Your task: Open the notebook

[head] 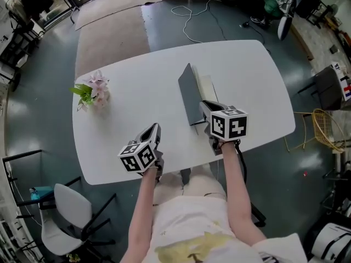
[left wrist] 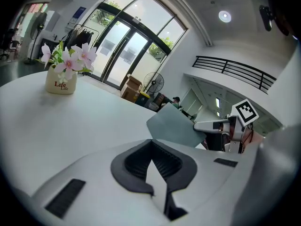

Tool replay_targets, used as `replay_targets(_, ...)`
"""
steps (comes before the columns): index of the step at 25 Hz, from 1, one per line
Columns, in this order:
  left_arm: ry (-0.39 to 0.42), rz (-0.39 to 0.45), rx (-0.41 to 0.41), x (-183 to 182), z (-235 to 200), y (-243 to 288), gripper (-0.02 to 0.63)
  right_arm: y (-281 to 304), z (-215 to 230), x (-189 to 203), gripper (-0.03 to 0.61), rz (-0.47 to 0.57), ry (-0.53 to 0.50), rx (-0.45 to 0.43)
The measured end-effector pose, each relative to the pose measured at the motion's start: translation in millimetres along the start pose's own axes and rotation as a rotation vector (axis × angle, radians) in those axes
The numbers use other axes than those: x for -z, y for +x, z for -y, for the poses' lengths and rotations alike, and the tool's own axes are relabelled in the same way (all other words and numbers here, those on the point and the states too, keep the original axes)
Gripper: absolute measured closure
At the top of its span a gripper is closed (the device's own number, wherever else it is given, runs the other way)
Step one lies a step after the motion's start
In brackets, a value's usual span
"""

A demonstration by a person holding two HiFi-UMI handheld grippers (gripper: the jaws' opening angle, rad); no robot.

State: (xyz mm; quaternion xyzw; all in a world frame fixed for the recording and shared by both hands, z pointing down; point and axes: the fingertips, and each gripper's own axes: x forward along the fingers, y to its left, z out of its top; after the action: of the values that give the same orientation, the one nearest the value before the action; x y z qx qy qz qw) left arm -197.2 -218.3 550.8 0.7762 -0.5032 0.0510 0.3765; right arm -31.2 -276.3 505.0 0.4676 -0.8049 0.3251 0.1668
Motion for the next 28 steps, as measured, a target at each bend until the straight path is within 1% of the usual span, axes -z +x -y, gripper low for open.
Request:
replay_targets(9, 0.010, 0.003, 0.014, -11, -19, -21, 0.615, 7, -36, 1, 0.543, 0.001, -0.070, 0.044)
replay_targets(15, 0.009, 0.008, 0.012, -15, -31, -28, 0.615, 18, -58, 5, 0.543, -0.017, -0.126, 0.051)
replay_targets(22, -0.014, 0.026, -0.011, -17, -45, -38, 0.615, 31, -76, 12, 0.543, -0.047, -0.186, 0.062)
replay_targets(28, -0.032, 0.051, -0.039, -19, -47, -42, 0.615, 40, -89, 18, 0.543, -0.076, -0.224, 0.039)
